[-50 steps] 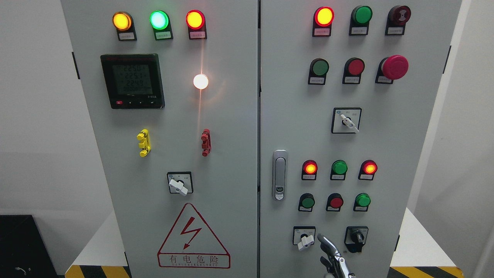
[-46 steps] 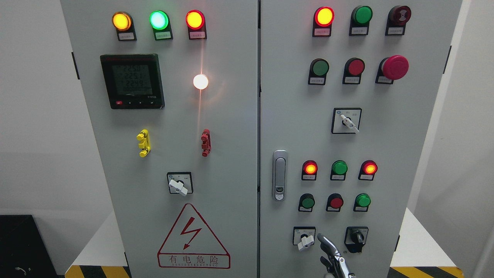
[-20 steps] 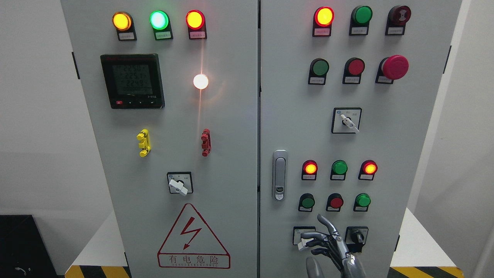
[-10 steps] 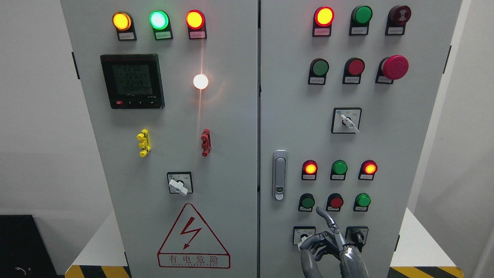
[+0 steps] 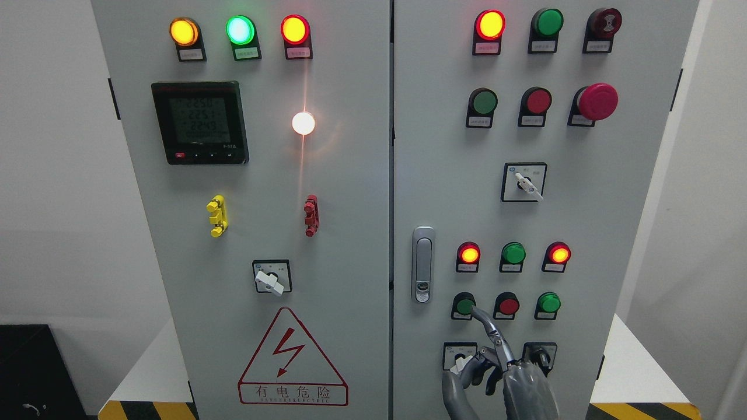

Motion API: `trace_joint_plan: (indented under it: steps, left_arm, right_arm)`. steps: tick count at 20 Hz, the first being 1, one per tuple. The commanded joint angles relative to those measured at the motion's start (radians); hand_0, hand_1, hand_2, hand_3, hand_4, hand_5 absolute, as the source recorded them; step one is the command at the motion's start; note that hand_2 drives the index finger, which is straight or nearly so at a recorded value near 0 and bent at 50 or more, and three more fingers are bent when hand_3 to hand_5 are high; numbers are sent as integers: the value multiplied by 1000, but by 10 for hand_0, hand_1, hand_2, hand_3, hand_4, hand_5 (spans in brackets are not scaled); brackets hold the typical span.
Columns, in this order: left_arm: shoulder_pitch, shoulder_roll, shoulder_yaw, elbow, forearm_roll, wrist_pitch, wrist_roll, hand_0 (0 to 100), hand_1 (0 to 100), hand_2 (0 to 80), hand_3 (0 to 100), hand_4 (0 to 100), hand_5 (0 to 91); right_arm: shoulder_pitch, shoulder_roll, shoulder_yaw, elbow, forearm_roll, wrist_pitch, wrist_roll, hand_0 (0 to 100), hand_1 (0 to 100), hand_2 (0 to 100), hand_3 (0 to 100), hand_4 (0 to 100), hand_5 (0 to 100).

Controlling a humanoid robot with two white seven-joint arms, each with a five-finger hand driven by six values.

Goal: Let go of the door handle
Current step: 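Raise the right hand toward the silver latch handle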

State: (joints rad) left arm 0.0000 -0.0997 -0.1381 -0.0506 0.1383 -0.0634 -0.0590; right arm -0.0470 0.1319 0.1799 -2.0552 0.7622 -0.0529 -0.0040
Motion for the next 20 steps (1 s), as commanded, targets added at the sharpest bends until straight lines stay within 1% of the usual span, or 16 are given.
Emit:
trace_joint_plan:
  steps: [1, 2, 4, 7, 11, 13, 15, 18, 20]
  left_arm:
    - [18, 0, 0, 0, 0, 0, -1, 120, 556, 0, 0, 0, 0]
    - [18, 0, 0, 0, 1, 0, -1, 120, 556, 0, 0, 0, 0]
    - [18, 0, 0, 0, 0, 0, -1, 120, 556, 0, 0, 0, 0]
    - [18, 0, 0, 0, 0, 0, -1, 120, 556, 0, 0, 0, 0]
    - [18, 0, 0, 0, 0, 0, -1, 120, 556, 0, 0, 0, 0]
    - [18, 0, 0, 0, 0, 0, -1, 120, 556, 0, 0, 0, 0]
    - [18, 0, 0, 0, 0, 0, -1, 120, 556, 0, 0, 0, 0]
    - [18, 0, 0, 0, 0, 0, -1, 120, 556, 0, 0, 0, 0]
    - [18, 0, 0, 0, 0, 0, -1, 120, 556, 0, 0, 0, 0]
  right_arm:
    - [-37, 2, 16, 44, 146, -1, -8, 539, 248, 0, 833, 878, 959]
    - [-37, 2, 24, 47, 175, -1, -17, 537, 246, 0, 840, 886, 973]
    - [-39, 2, 36, 67, 245, 2, -53, 537, 242, 0, 849, 896, 988]
    - [-51, 2, 46, 98, 353, 4, -86, 532, 239, 0, 860, 907, 1000]
    - [-73, 2, 66, 130, 439, 7, -97, 516, 241, 0, 878, 922, 1000]
    - [-80, 2, 67, 145, 501, 14, -112, 496, 241, 0, 883, 923, 1000]
    - [-86, 2, 75, 161, 554, 50, -126, 473, 242, 0, 884, 923, 1000]
    - [-89, 2, 105, 168, 575, 91, -126, 457, 242, 0, 883, 927, 1000]
    - [-106, 2, 110, 185, 600, 102, -126, 452, 241, 0, 884, 930, 1000]
